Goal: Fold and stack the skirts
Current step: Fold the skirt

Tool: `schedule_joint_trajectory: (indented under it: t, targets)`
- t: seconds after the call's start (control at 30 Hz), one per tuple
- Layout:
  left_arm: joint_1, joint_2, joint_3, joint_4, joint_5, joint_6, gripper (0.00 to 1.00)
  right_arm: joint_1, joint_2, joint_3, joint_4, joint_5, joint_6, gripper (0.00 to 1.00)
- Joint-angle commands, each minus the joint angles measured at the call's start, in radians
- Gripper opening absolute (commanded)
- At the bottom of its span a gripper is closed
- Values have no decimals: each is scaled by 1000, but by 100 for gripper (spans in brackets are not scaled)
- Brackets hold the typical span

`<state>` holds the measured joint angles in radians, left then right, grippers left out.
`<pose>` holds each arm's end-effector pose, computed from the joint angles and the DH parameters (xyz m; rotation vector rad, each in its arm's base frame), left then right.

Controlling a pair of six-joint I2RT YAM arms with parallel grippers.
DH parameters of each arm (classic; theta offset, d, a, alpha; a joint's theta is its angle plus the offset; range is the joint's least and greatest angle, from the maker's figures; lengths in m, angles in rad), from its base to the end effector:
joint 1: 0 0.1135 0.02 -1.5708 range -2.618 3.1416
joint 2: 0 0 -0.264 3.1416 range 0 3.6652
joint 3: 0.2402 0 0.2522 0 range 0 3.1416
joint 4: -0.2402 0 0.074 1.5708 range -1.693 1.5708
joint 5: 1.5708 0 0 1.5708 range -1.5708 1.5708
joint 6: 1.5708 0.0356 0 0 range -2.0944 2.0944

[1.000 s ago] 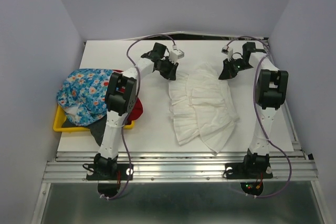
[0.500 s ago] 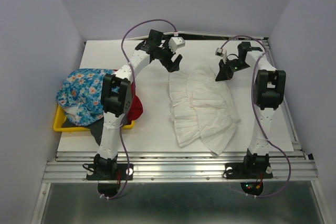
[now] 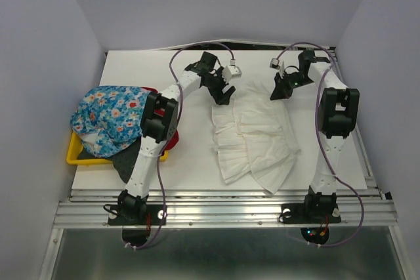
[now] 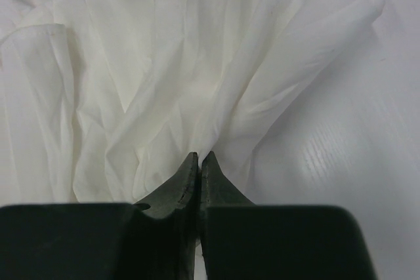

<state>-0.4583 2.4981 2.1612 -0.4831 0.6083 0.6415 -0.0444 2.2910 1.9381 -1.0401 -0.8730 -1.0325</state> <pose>0.4866 -0.2627 0.1721 1.4278 1.7912 -0.6286 0.4626 0.0068 0.1882 -1.2331 2.0779 0.8565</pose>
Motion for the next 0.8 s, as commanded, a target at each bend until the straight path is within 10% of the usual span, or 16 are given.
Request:
schedule_joint_trajectory:
  t: [0.0,0.33,0.43,0.77]
  targets:
    - [-3,-45,11,-32,2,36,94,0,-88,38,-28,-26,-29,1]
    - [-19,-85,-70,-272,-21,176,43,0,-114,35,-40,-26,-41,1]
    - [3,-157,-165,-165,-80,129,2,0,-122,9,-8,-20,-25,1]
    - [121,-60,282,-184,-145,-8,0,0,-74,91,233,-61,202,1]
